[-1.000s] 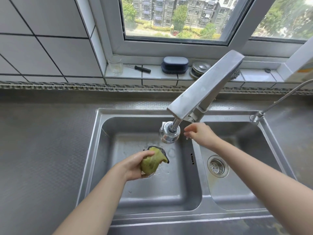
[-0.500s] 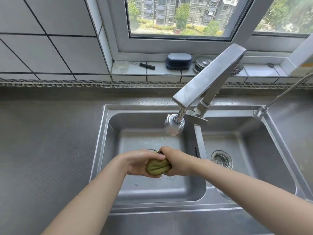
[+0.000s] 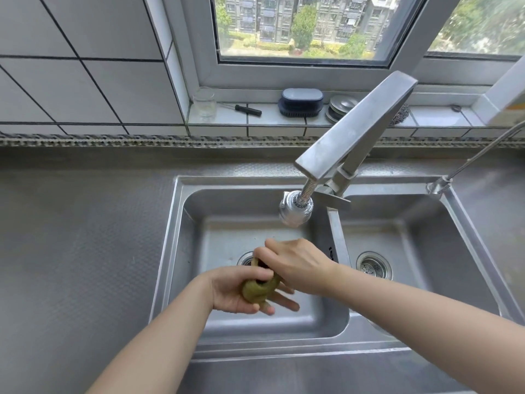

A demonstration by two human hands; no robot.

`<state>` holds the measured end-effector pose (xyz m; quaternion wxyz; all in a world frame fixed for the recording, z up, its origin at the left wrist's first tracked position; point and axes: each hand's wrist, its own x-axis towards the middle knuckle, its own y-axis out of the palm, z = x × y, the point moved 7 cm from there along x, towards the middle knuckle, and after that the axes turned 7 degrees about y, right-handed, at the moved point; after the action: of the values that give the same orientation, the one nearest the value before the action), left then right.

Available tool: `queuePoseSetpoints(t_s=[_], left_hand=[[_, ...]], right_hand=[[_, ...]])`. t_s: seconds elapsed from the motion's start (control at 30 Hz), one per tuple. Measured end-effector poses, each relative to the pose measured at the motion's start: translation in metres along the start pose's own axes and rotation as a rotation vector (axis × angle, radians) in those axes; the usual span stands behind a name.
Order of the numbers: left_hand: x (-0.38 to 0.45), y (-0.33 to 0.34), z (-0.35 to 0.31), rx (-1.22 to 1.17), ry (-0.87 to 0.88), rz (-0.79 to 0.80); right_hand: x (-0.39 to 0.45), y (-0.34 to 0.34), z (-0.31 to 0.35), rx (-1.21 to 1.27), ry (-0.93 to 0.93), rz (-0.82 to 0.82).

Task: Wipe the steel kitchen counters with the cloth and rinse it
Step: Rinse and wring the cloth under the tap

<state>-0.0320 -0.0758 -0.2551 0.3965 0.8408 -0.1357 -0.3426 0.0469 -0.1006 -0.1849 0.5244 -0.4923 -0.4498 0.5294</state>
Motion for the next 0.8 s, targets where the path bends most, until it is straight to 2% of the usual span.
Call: queuePoseSetpoints(t_s=[0.07,0.17,0.23,0.3,0.4,0.5,0.63,0.73,0.8], left_hand=[[0.001,-0.003,-0.004,0.147,-0.084,-0.052],[0.005,-0.011,-0.015,0.338,-0.156,-0.239],[0.011,-0.016,-0.025,0.621,-0.192,-0.366],[0.014,-0.020,-0.042,1.010,-0.188,-0.532],[0.015,-0.019,-0.062,1.554,-0.145,-0.689],[0.011,-0.019,-0.073,1.809,-0.064,-0.807],[0.009,-0.015,-0.079,2.123,0.097,-0.757],[0.003,-0.003,-0.083,2.373,0.301,-0.725],[-0.004,0.007,-0.086,2.440,0.422,-0.751]], right_hand=[[0.002,0.002,0.000,-0.098,-0.049,0.031],[0.009,0.007,-0.009,-0.214,-0.059,0.098],[0.014,0.017,-0.019,-0.219,0.015,0.210],[0.017,0.024,-0.026,-0.205,0.118,0.284],[0.016,0.037,-0.032,0.011,0.322,0.391],[0.012,0.047,-0.035,0.282,0.501,0.503],[0.001,0.048,-0.032,0.751,0.749,0.545],[-0.010,0.052,-0.021,1.006,0.847,0.626],[-0.013,0.053,-0.015,1.133,0.874,0.648]])
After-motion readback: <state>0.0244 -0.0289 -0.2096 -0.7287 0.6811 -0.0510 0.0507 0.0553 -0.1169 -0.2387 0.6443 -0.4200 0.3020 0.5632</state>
